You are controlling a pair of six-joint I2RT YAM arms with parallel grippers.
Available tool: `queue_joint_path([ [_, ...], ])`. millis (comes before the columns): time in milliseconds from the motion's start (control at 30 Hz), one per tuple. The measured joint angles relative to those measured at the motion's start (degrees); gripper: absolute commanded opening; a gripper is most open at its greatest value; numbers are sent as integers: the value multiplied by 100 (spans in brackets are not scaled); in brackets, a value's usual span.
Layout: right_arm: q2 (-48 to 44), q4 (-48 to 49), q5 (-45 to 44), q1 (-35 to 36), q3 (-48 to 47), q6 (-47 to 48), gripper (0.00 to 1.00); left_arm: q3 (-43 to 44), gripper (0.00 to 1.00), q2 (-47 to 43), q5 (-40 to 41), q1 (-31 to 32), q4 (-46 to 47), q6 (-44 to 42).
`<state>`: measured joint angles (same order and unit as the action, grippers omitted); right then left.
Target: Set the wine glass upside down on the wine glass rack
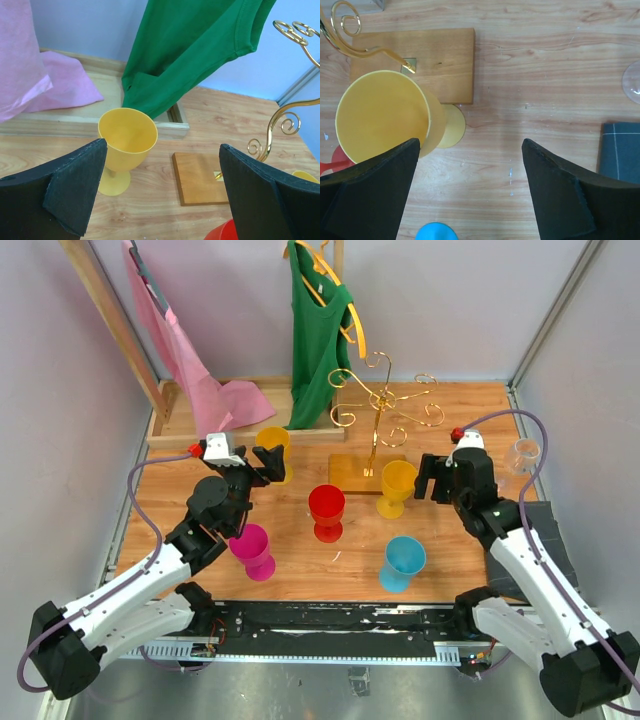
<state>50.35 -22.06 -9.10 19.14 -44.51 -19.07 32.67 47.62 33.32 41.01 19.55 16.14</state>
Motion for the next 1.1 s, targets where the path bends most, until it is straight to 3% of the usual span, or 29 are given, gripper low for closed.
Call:
queue_joint_path([
  [400, 192, 431, 273, 0, 9, -291, 81, -70, 99, -37, -46, 0, -48, 76],
  [733, 796, 595, 374, 22, 9, -345, 62, -85, 99, -37, -105, 0, -46, 120],
  [967, 960, 782, 365, 96, 13, -376, 29, -116, 99, -42, -107, 0, -44, 131],
  [1100, 984, 822, 350, 188, 13, -433, 26, -164, 99, -42, -107, 0, -59, 136],
])
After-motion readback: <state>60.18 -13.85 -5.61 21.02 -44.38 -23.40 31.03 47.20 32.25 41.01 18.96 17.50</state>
